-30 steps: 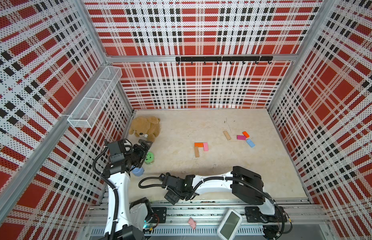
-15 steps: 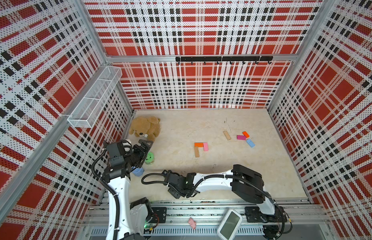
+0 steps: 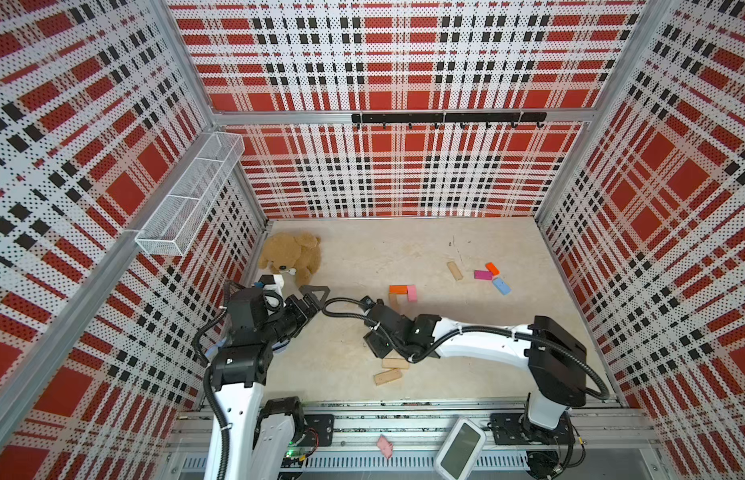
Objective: Assemble the letter p with building blocks
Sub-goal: Assemble the building block at the center of the board.
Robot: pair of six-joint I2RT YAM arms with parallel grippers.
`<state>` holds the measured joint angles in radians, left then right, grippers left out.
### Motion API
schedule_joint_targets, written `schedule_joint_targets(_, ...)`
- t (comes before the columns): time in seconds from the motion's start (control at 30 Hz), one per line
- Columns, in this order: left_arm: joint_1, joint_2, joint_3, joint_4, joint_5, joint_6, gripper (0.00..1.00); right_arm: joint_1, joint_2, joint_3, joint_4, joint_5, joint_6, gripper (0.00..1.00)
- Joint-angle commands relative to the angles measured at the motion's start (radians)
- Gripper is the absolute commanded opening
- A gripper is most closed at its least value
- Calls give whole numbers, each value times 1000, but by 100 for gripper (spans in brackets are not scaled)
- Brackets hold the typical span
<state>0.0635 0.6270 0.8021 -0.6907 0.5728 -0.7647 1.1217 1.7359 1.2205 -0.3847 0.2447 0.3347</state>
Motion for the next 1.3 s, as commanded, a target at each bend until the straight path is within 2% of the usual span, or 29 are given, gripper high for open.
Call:
schedule_joint_targets(0.0, -94, -71, -21, 25, -91, 8, 99, -74, -54, -38, 1, 51, 50, 48)
schedule_joint_targets(0.13, -284, -116, -82, 26, -246, 47, 99, -169, -58, -59, -16, 46, 91, 48)
schedule_joint_targets(0.23, -465, -81, -132, 34, -401, 89, 99, -227, -22, -58, -22, 32, 105, 47)
schedule_joint_targets(0.37, -667, 49, -178, 117, -522, 95, 99, -272, 28, -46, -24, 31, 105, 46)
schedule_joint_targets(0.43, -778, 131, -188, 170, -635, 91, 99, -290, 56, -41, -17, 15, 129, 46)
schedule_joint_targets(0.5, -869, 240, -160, 189, -686, 107, 99, -306, 87, -30, -12, -6, 134, 46)
schedule_joint_targets(0.6, -958, 364, -111, 197, -744, 113, 99, -316, 130, -7, -8, -17, 134, 47)
schedule_joint_targets(0.7, -992, 421, -98, 212, -772, 120, 99, -332, 165, 14, -10, -17, 135, 47)
schedule_joint_targets(0.93, -990, 463, -98, 235, -776, 135, 99, -370, 213, 30, 15, -46, 134, 49)
schedule_joint_targets(1.27, -990, 508, -92, 245, -765, 133, 99, -392, 234, 31, 38, -91, 129, 66)
